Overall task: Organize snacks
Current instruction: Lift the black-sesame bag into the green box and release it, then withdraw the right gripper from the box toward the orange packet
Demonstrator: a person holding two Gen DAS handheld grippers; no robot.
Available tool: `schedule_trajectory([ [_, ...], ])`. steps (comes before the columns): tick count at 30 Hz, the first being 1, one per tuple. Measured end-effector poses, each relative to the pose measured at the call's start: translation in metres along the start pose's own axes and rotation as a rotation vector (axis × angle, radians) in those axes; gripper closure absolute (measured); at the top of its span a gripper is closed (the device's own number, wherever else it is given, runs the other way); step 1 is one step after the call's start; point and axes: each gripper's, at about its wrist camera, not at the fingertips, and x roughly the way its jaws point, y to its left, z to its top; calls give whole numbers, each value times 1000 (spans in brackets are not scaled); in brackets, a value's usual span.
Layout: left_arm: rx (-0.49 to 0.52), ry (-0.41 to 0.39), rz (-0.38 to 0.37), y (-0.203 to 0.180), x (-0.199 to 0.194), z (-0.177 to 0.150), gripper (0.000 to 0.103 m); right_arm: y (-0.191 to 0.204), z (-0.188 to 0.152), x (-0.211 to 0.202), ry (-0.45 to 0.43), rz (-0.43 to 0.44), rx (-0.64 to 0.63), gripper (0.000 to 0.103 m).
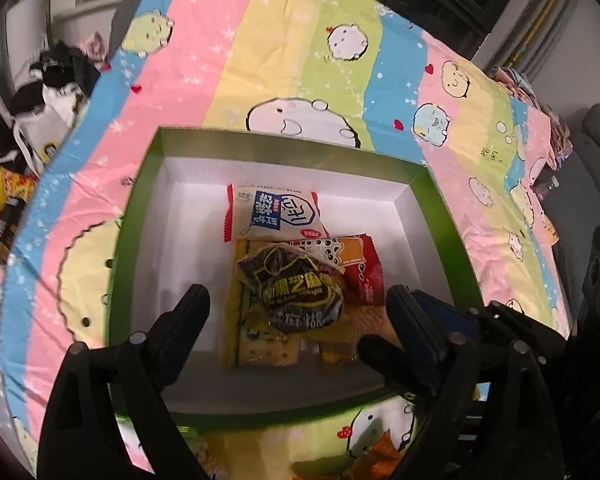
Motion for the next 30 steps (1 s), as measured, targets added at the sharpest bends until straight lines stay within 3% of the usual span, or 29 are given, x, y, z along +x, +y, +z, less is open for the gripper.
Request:
schedule_trajectory([
  [2, 15, -20, 20, -3, -9, -4, 11, -2, -6, -12, -17, -4, 17, 49],
  [4, 30, -44, 40, -7, -18, -9, 0, -2, -11, -25, -38, -3, 32, 44],
  [8, 66, -93, 64, -16, -40, -24, 1, -1, -26, -54, -80, -7, 53, 32],
  [16, 125, -160, 85, -40, -78, -58, 1, 2, -57, -100, -127, 15, 83, 32],
  [30, 131, -176, 89, -57, -104, -109, 1, 7, -96, -141, -149, 24, 104, 32],
])
